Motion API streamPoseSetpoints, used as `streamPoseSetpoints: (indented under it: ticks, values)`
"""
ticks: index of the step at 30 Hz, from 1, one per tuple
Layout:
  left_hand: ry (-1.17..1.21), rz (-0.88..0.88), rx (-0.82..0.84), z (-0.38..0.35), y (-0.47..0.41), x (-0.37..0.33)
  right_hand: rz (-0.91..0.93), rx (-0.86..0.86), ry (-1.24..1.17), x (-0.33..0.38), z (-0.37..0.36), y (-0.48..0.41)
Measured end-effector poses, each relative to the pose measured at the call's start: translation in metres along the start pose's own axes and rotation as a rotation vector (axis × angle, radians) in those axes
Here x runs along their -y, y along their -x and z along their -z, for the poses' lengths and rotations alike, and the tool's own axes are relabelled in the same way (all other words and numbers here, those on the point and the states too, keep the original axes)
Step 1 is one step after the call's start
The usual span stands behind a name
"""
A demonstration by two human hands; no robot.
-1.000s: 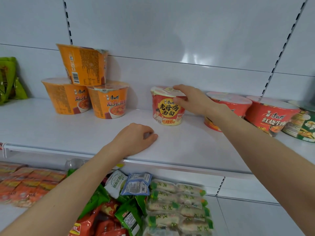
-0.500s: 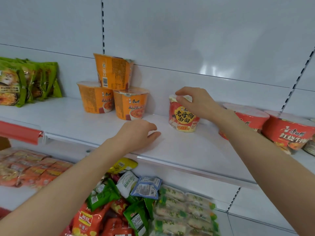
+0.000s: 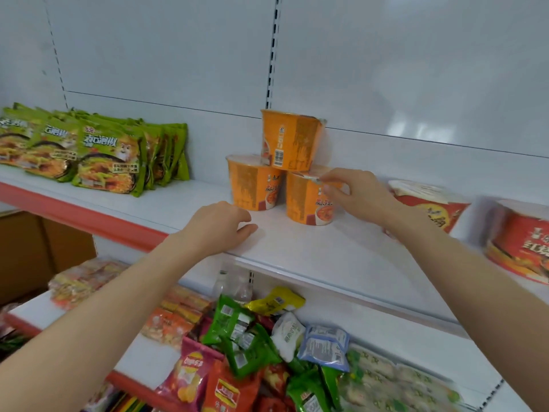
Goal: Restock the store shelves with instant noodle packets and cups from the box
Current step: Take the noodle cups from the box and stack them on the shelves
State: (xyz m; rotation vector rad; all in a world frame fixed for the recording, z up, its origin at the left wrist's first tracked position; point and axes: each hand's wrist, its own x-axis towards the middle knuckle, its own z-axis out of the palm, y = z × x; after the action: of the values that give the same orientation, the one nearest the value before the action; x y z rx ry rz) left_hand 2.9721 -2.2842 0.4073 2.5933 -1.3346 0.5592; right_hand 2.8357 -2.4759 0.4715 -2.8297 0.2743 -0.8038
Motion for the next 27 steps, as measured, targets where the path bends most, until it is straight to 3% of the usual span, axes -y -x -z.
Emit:
streamPoseSetpoints:
  ticks: [8,16,24,27]
  values:
    - [0.009,-0.106,0.08,-0.015,-0.029,0.085,-0.072,-0.063,0.045,0.046,-0.049,-0.013]
    - [0.087,-0.265,0.153,-0.03,-0.041,0.097,-0.21,0.0,0.14,0.06,-0.06,-0.007]
    - [0.078,-0.275,0.145,-0.031,-0.042,0.097,-0.168,-0.245,0.221,0.059,-0.023,-0.059]
    - [0.133,-0.201,0.025,-0.023,-0.047,0.09,-0.153,-0.351,0.239,0.055,-0.012,-0.09]
